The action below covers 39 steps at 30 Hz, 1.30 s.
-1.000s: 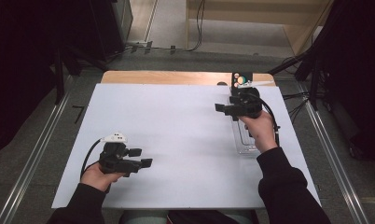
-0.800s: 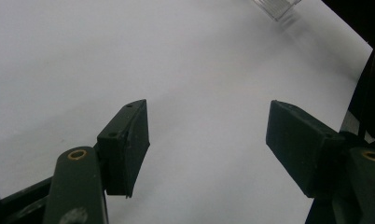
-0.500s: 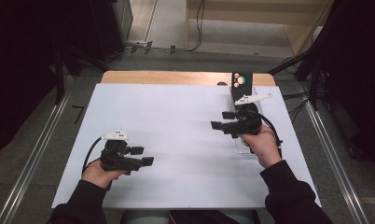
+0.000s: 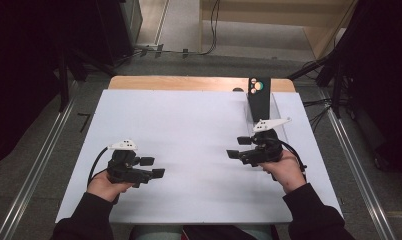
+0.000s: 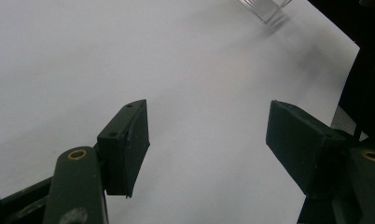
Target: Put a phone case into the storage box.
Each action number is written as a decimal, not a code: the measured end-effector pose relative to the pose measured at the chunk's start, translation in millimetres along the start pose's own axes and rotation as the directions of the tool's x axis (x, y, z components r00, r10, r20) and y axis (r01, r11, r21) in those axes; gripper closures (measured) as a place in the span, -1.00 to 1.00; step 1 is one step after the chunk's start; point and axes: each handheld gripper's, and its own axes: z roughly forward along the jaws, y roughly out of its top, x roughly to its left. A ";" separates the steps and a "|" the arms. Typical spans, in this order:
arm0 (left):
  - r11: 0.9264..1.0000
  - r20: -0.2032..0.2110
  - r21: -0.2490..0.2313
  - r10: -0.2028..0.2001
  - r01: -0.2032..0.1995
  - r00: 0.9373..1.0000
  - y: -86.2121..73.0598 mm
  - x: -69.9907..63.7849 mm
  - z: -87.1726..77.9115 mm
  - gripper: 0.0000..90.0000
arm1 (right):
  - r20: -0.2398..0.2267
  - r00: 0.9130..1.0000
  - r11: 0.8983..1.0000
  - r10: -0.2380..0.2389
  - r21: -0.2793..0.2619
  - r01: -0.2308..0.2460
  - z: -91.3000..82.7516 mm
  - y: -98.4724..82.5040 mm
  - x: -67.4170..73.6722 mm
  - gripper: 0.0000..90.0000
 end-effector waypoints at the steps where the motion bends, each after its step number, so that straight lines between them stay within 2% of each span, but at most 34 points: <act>1: 1.000 0.001 0.002 0.002 -0.002 1.000 0.0 -0.5 0.0 -0.33 | 0.002 1.000 1.000 -0.007 0.003 0.007 -0.7 -2.4 0.9 -0.37; 5: 1.000 0.008 0.002 0.008 -0.008 1.000 -0.3 -2.5 1.1 -0.33 | -0.011 1.000 1.000 -0.024 0.003 0.024 -4.0 -12.1 2.8 -0.38; 15: 0.999 0.019 0.006 0.031 -0.031 0.999 -2.8 -7.0 1.7 -0.33 | -0.019 1.000 0.999 -0.025 0.023 0.026 -9.5 -39.3 4.9 -0.43; 17: 1.000 0.023 0.001 0.030 -0.030 0.999 -3.5 -7.3 1.6 -0.33 | -0.022 1.000 0.999 -0.017 0.031 0.018 -10.0 -44.8 4.8 -0.45; 26: 1.000 0.024 0.005 0.028 -0.028 0.999 -8.5 -6.7 1.7 -0.33 | 0.018 1.000 0.999 0.024 0.030 -0.025 -10.6 -66.2 1.4 -0.47; 33: 0.999 0.021 0.014 0.033 -0.033 0.999 -11.1 -7.5 1.9 -0.33 | 0.044 0.997 0.995 0.065 0.072 -0.068 -12.9 -73.3 -1.2 -0.47; 39: 0.999 0.025 0.020 0.036 -0.036 0.999 -11.4 -8.0 3.5 -0.33 | 0.041 0.997 0.994 0.064 0.081 -0.067 -11.9 -73.4 -1.9 -0.47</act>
